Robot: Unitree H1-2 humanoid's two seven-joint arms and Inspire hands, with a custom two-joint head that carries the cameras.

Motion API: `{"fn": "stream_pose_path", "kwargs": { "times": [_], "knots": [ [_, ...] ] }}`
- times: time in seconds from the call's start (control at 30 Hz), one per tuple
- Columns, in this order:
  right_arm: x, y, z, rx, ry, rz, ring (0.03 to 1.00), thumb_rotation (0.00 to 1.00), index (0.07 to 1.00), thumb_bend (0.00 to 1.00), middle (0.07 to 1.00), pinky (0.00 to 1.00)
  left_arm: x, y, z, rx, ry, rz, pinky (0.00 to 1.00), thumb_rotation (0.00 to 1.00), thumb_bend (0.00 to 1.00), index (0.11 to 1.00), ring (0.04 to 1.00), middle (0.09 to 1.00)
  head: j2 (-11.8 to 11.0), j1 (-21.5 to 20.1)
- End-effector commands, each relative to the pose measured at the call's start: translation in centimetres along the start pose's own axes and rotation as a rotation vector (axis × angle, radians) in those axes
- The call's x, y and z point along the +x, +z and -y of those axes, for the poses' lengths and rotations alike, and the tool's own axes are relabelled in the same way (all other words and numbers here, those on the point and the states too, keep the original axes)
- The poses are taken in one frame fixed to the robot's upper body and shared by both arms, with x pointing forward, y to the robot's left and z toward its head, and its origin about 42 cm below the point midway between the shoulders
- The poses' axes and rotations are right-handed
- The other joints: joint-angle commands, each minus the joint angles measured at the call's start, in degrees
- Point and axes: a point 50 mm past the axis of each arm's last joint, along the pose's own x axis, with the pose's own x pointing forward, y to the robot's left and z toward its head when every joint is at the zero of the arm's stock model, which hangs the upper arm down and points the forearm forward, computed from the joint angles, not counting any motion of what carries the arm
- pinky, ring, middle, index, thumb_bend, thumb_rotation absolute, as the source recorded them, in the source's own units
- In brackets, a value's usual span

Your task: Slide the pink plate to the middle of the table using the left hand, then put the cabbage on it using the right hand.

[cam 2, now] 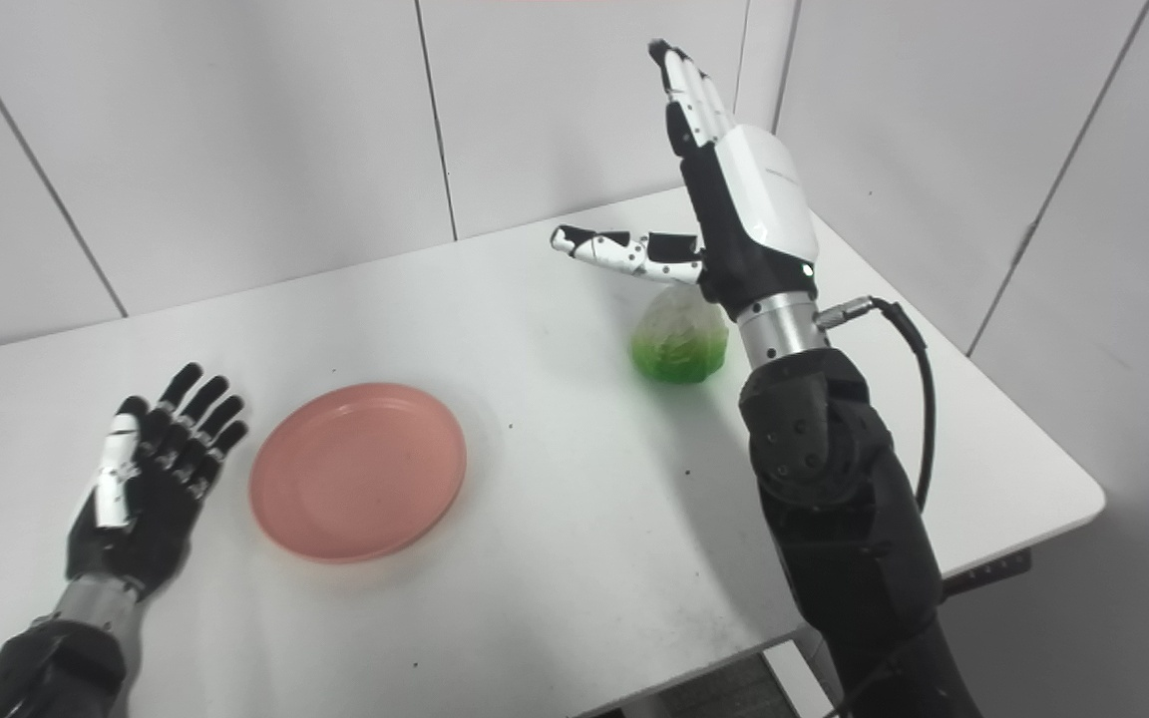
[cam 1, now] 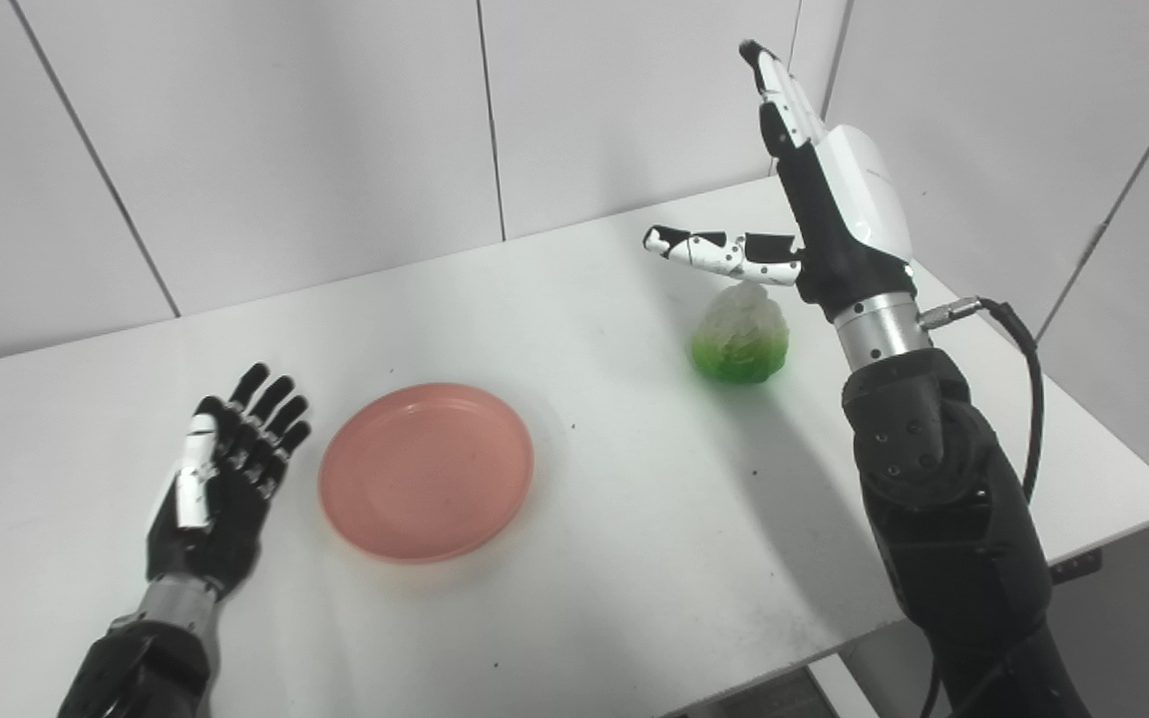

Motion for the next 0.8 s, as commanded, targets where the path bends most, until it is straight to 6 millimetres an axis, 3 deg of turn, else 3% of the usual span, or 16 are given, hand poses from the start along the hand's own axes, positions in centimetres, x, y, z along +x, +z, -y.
{"fn": "stream_pose_path", "kwargs": {
  "times": [0.0,0.17,0.33,0.77],
  "knots": [
    [0.3,-0.4,1.7,-0.055,-0.042,-0.021,1.000,0.56,1.000,1.00,1.000,0.91,-1.9,-3.2,-1.8,-0.028,0.084,-0.140,0.91,1.00,0.43,0.901,0.902,0.912,-0.1,-0.1],
    [-0.2,-2.9,2.5,-0.096,-0.029,-0.117,1.000,0.53,1.000,1.00,1.000,0.88,-2.0,-3.2,-2.1,-0.039,0.077,-0.137,0.93,1.00,0.43,0.915,0.909,0.920,0.0,-0.3],
    [-0.6,-4.6,2.0,-0.119,-0.008,-0.176,1.000,0.53,1.000,1.00,1.000,0.88,-2.0,-3.1,-2.4,-0.047,0.078,-0.138,0.93,1.00,0.44,0.916,0.906,0.919,0.2,-0.1],
    [0.4,-7.1,-1.5,-0.073,0.137,-0.236,0.994,0.53,1.000,1.00,1.000,0.87,-2.4,-2.7,-3.0,-0.073,0.067,-0.122,0.94,1.00,0.44,0.919,0.911,0.929,1.2,0.0]
  ]
}}
